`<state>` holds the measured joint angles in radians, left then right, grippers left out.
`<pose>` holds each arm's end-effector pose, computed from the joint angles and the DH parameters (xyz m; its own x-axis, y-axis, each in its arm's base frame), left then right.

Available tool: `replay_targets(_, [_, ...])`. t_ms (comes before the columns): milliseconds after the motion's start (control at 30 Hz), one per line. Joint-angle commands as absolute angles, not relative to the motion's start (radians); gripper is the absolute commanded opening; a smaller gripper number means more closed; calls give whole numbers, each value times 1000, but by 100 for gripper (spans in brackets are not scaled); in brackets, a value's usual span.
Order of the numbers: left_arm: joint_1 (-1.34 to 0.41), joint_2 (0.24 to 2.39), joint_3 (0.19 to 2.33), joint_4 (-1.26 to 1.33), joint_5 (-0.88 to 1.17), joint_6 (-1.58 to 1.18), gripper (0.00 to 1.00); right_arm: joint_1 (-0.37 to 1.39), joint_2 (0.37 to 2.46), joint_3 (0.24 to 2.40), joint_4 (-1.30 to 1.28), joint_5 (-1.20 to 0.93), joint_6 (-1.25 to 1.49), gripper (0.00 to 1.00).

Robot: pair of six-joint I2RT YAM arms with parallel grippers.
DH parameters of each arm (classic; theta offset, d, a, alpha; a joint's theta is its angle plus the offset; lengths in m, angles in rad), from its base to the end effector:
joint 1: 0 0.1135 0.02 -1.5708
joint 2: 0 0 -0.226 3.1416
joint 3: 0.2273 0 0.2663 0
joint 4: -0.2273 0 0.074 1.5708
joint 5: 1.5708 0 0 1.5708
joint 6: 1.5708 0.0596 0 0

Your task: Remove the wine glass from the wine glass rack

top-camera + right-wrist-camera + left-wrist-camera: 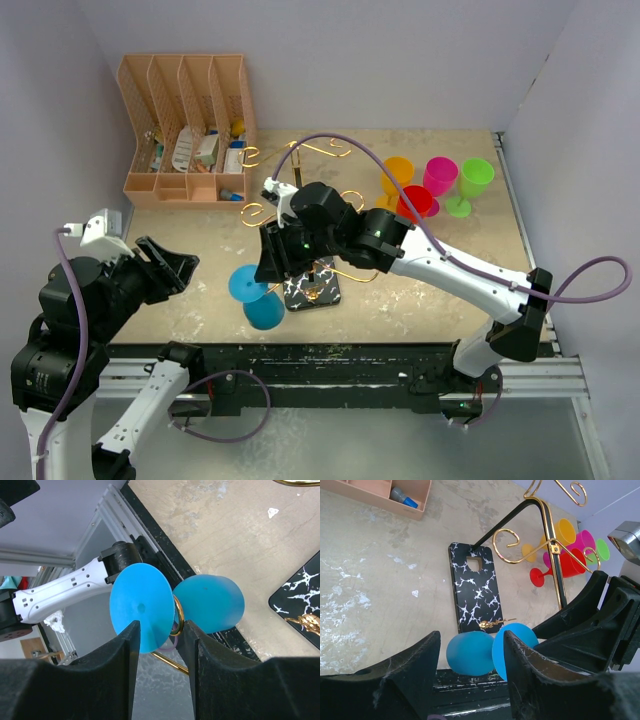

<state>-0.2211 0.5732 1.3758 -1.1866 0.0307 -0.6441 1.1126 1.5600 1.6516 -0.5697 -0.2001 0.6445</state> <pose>0.0885 -0.0218 0.4143 -0.4406 -0.5161 -0.7345 -0.0220 0.8242 -0.5659 0.1610 0.3532 0.3621 -0.7377 -0.1645 -0.6548 -0.6428 0.4679 0.6065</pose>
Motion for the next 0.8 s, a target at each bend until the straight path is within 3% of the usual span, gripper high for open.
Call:
replay_targets(0, [-219, 571, 1367, -1136, 48, -654, 57, 1116, 1564, 1698, -522, -224, 637, 42])
replay_targets(267, [-219, 566, 1356, -1134, 46, -657, 57, 1116, 1535, 1704, -508, -257, 649, 28])
replay_targets(400, [-219, 565, 1346, -1121, 57, -663, 57, 1117, 1520, 1700, -503, -255, 658, 28])
replay_targets(600, [-219, 563, 1331, -1113, 72, -669, 57, 1116, 1520, 1715, -534, -226, 670, 38])
replay_targets(767, [-219, 576, 1320, -1107, 99, -679, 57, 1117, 1517, 1733, -603, -163, 691, 38])
